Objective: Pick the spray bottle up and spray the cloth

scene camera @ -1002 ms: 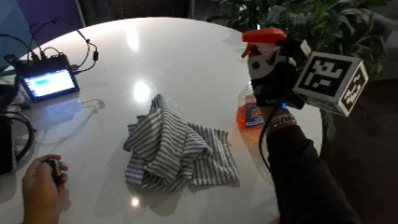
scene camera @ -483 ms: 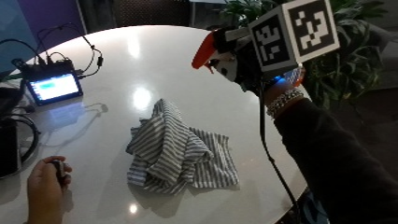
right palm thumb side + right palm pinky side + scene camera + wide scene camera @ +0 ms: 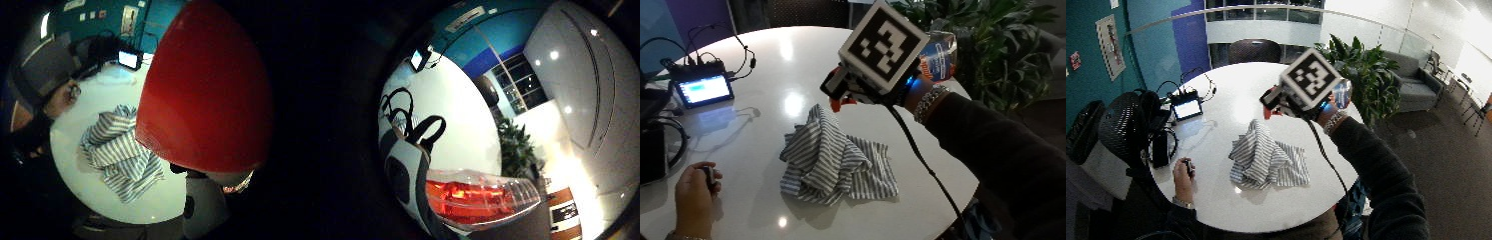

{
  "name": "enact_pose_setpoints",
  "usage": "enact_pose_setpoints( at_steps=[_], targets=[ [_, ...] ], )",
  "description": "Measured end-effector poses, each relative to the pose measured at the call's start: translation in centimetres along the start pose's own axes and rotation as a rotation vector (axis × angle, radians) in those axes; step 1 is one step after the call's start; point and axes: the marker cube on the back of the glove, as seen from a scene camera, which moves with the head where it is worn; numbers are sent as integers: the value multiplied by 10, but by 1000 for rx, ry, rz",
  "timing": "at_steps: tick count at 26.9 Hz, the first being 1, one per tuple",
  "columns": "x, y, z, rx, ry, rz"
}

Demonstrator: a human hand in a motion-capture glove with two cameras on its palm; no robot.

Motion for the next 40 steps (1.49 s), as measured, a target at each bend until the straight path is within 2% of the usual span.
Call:
enact_pose_setpoints(
  at_steps=[3,9,15,19,25,30,40],
  targets=[
    [-26,7,-2,-58,63,-120],
    [-79,30,15,-108,19,-252],
    [-95,25,26,-19,35,-284],
    [-74,9,2,54,-29,-183],
    [-40,-35,-64,262,-295,44],
    [-30,-53,-92,363,-410,118],
    [-39,-90,-124,478,-1035,439]
  ],
)
